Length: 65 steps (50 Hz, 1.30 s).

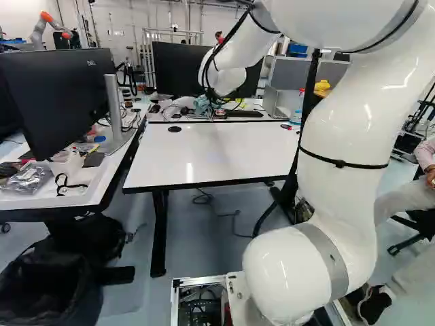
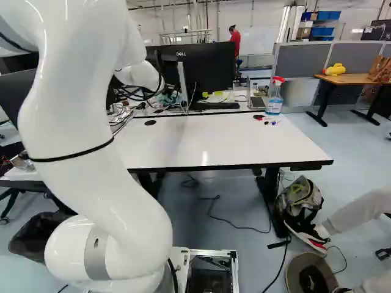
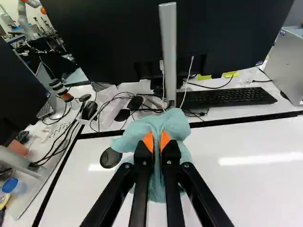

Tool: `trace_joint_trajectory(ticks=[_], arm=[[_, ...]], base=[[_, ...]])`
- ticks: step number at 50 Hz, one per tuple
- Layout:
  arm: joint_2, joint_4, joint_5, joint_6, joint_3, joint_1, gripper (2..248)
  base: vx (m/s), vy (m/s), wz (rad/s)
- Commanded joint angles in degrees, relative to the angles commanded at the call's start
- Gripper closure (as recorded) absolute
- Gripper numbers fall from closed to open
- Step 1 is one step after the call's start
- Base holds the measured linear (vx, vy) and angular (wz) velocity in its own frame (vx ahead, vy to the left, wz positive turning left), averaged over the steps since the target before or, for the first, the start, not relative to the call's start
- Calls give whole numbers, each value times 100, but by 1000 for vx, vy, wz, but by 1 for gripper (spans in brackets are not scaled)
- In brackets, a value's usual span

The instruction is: Clean the table with the green towel

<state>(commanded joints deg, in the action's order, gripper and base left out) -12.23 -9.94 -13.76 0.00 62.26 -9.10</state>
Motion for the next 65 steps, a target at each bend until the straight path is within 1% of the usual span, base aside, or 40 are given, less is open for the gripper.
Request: trace_joint_trajectory(ticks=[15, 37, 38, 42, 43, 47, 48, 53, 54, 58, 59, 63, 64, 65], arm=[[33, 0, 0, 0, -36, -234, 213], [33, 0, 0, 0, -37, -239, 213], [33, 0, 0, 0, -37, -239, 201], [33, 0, 0, 0, -37, -239, 201], [33, 0, 0, 0, -37, -239, 167], [33, 0, 0, 0, -37, -239, 167], [33, 0, 0, 0, -37, -239, 130], [33, 0, 0, 0, -37, -239, 130], [33, 0, 0, 0, -37, -239, 93], [33, 0, 0, 0, -37, -239, 93], [33, 0, 0, 0, -37, -239, 56], [33, 0, 0, 0, -37, -239, 56], [33, 0, 0, 0, -37, -239, 17], [33, 0, 0, 0, -37, -239, 17]], base=[[0, 0, 0], [0, 0, 0], [0, 0, 0], [0, 0, 0], [0, 0, 0], [0, 0, 0], [0, 0, 0], [0, 0, 0], [0, 0, 0], [0, 0, 0], [0, 0, 0], [0, 0, 0], [0, 0, 0], [0, 0, 0]])
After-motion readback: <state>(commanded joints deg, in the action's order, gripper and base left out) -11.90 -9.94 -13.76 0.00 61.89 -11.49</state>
